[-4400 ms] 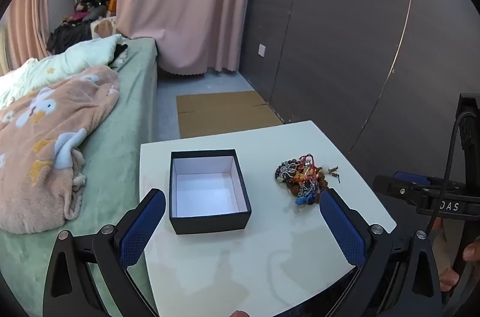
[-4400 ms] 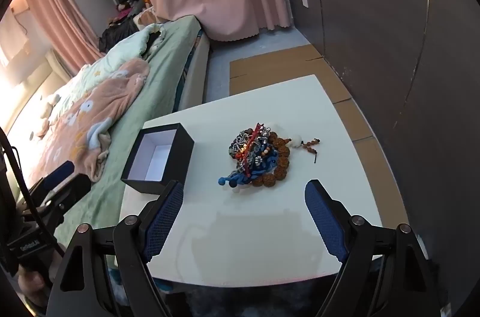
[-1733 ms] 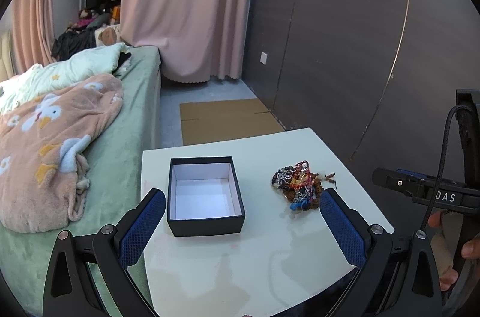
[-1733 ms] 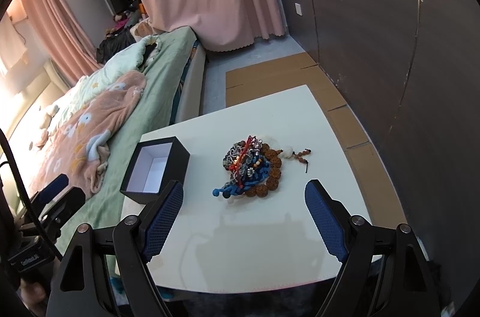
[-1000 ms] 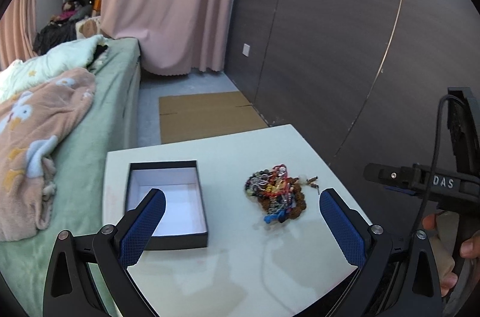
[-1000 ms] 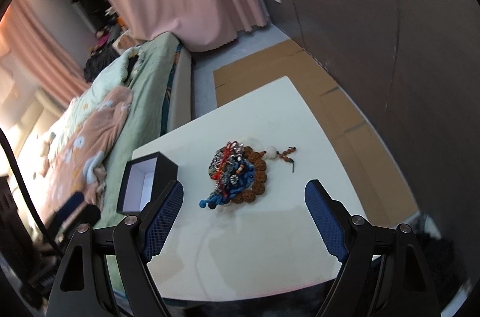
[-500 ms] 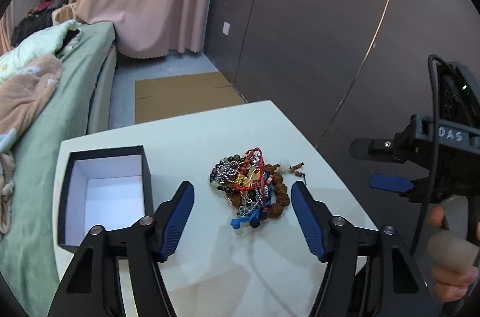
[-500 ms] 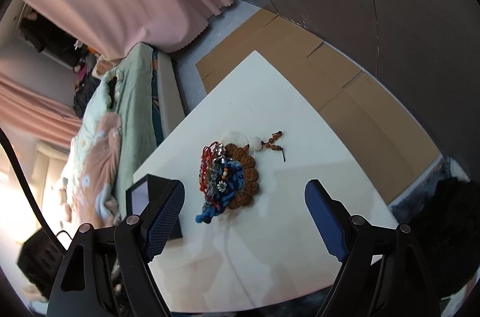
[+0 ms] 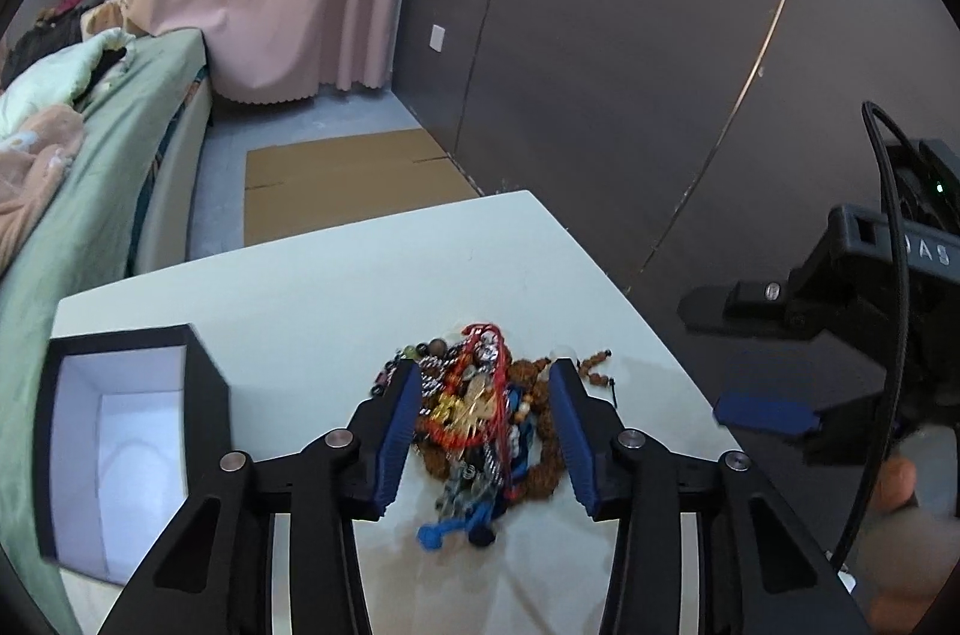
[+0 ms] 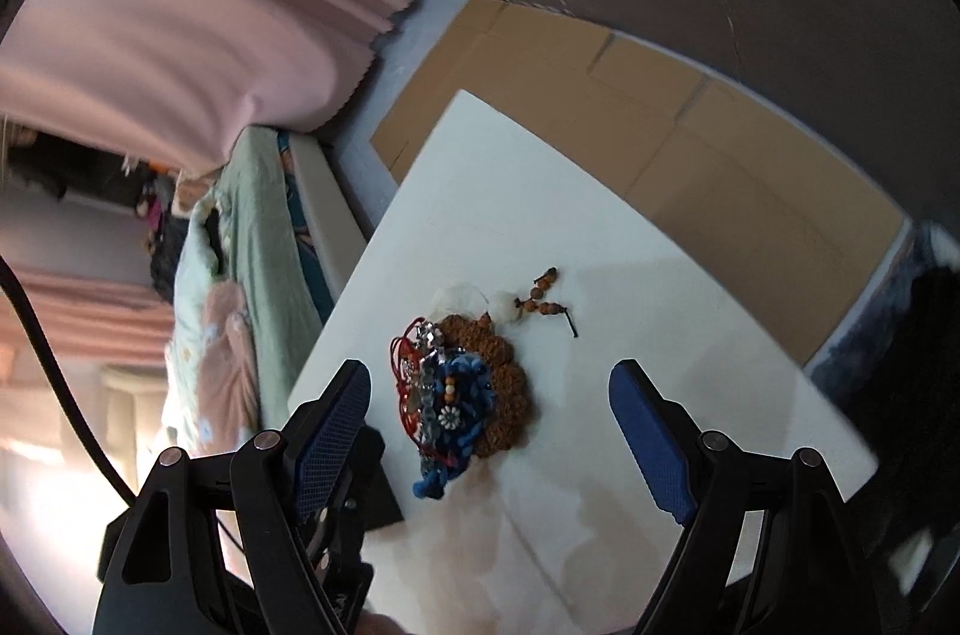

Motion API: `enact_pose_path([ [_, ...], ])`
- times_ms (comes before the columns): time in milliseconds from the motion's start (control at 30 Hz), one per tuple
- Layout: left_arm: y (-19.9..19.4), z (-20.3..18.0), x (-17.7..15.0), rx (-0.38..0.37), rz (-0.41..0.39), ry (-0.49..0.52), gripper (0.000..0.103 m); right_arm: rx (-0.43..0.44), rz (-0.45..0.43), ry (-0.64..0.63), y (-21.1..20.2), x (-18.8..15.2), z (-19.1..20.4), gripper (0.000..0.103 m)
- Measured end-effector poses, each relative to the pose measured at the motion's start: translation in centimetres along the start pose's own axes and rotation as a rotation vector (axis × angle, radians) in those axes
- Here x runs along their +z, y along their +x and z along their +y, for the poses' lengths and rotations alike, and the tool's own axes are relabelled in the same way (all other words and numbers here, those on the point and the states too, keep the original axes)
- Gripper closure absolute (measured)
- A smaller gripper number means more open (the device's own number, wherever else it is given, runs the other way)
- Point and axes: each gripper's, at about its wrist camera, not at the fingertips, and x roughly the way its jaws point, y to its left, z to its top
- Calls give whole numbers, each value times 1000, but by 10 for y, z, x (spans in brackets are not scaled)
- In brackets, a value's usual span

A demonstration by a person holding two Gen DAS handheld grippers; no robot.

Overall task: Organize jewelry
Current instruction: 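Move the left tool to the jewelry pile and grasp the red string bracelet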

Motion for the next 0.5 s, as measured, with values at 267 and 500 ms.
enact_pose_path([
  [267, 35, -12, 5, 22, 46, 34, 68, 2, 24, 76, 9, 3, -13, 24],
  [500, 22, -6, 8, 24, 22, 19, 99, 13, 66, 82, 17, 1, -16, 24],
])
